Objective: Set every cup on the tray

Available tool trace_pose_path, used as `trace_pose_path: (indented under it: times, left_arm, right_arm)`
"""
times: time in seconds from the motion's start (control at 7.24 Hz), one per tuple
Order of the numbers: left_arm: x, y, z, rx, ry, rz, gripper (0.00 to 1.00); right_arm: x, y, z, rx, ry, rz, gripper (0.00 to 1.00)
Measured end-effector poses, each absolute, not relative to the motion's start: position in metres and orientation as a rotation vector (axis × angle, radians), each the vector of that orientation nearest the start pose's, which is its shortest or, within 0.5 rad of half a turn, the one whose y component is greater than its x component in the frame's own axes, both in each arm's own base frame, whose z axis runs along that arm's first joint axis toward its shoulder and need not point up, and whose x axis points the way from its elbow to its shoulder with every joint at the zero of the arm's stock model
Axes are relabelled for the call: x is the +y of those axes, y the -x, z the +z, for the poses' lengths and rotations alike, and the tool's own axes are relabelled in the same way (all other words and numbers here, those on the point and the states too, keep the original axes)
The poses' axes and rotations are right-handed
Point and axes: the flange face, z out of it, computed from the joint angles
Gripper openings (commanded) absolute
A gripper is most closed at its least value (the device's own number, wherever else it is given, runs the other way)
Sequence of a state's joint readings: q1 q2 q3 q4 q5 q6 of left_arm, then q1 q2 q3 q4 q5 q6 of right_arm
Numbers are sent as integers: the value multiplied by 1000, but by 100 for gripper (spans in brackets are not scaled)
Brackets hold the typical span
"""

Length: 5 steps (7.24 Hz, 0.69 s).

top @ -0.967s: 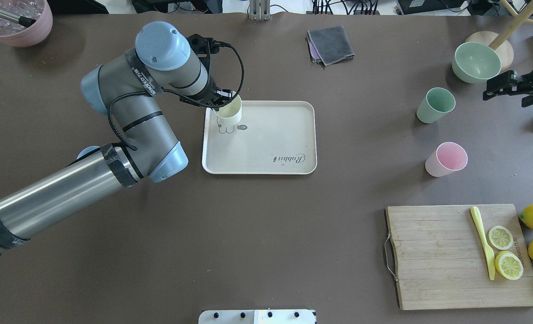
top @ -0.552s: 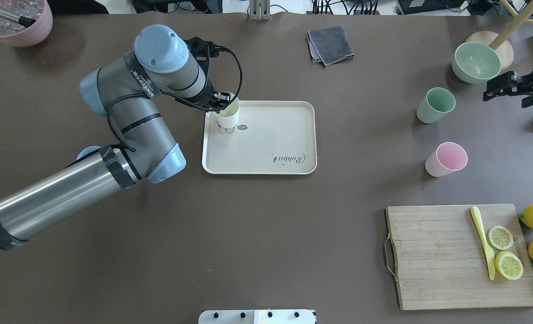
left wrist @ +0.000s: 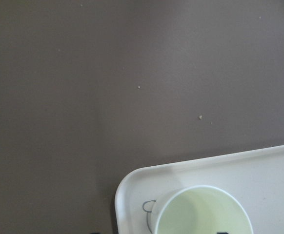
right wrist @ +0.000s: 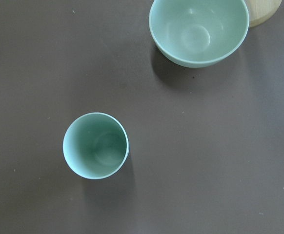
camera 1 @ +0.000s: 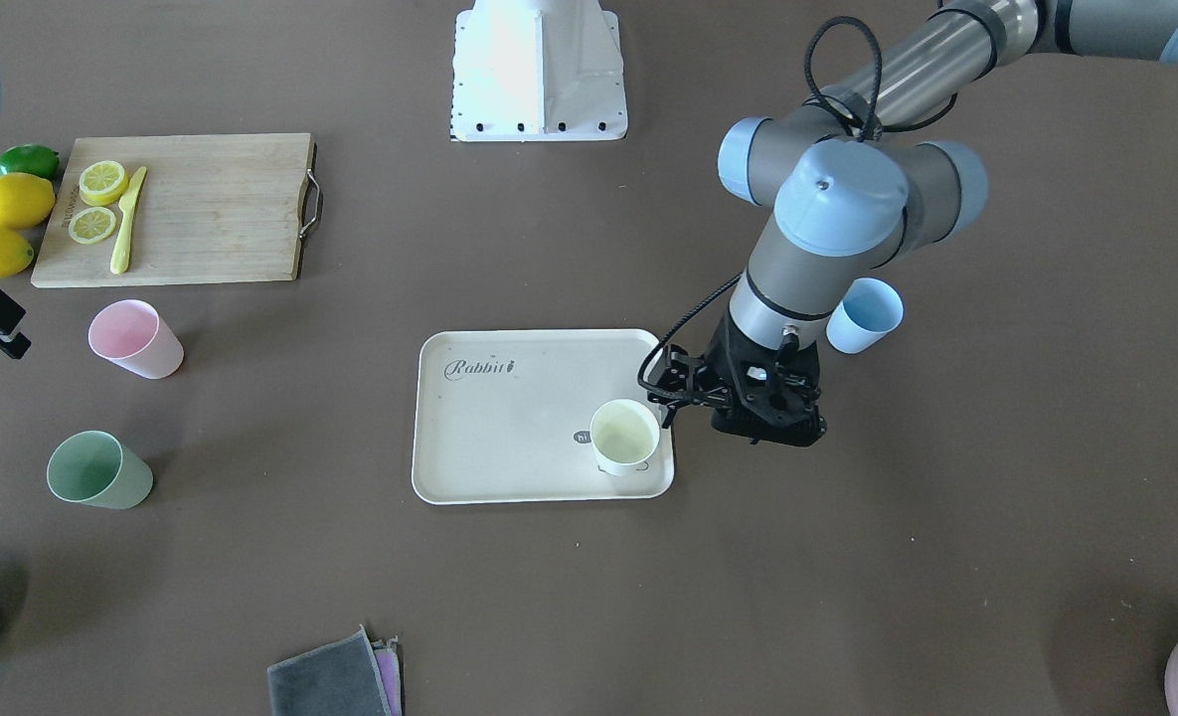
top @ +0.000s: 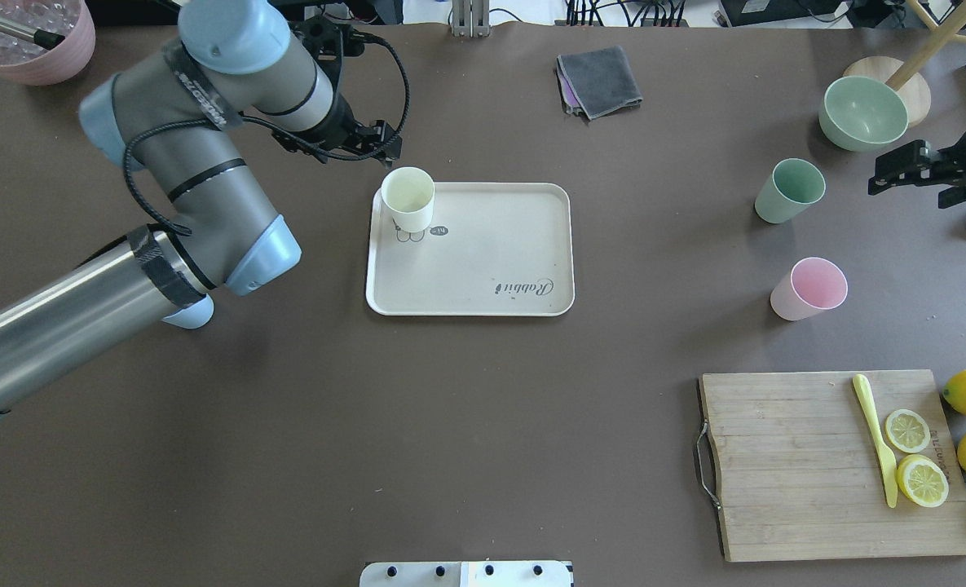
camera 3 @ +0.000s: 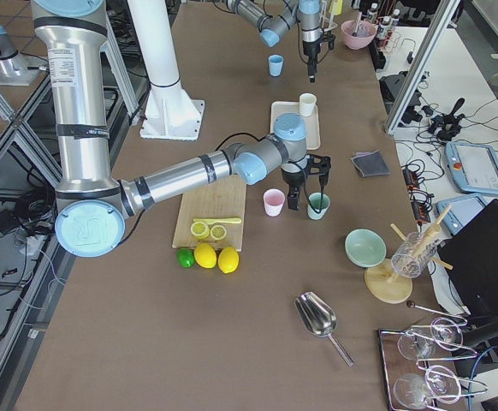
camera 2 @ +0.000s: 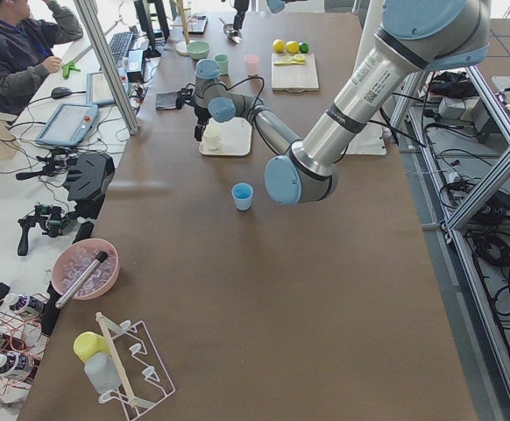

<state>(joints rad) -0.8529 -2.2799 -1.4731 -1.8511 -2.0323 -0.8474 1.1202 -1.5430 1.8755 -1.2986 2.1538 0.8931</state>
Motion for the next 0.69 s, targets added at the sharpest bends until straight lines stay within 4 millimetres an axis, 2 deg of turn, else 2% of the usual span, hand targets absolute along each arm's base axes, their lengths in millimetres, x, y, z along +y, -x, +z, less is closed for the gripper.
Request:
trace_pose_path:
  times: [0.14,0.28,0.41,0.55,0.69]
  left_arm:
    - [-610,-389,250,918,-325,113,98]
    - [-610,-379,256,917,-328,125,98]
    - [-610,-374,257,917,-332,129,98]
    - [-609,-372,257,919,-336,130,98]
    - [-608,-371,256,919,-337,132,98]
  right_arm:
    - [-481,168,478,-781,-101,220,96]
    - [-470,187,486,-749,-99,192,94]
    - [-463,203,492,-727,-95,167,84]
    - [-458,216,497,-710,-90,147,62]
    - [-456,227,503,-694,-85,132,32]
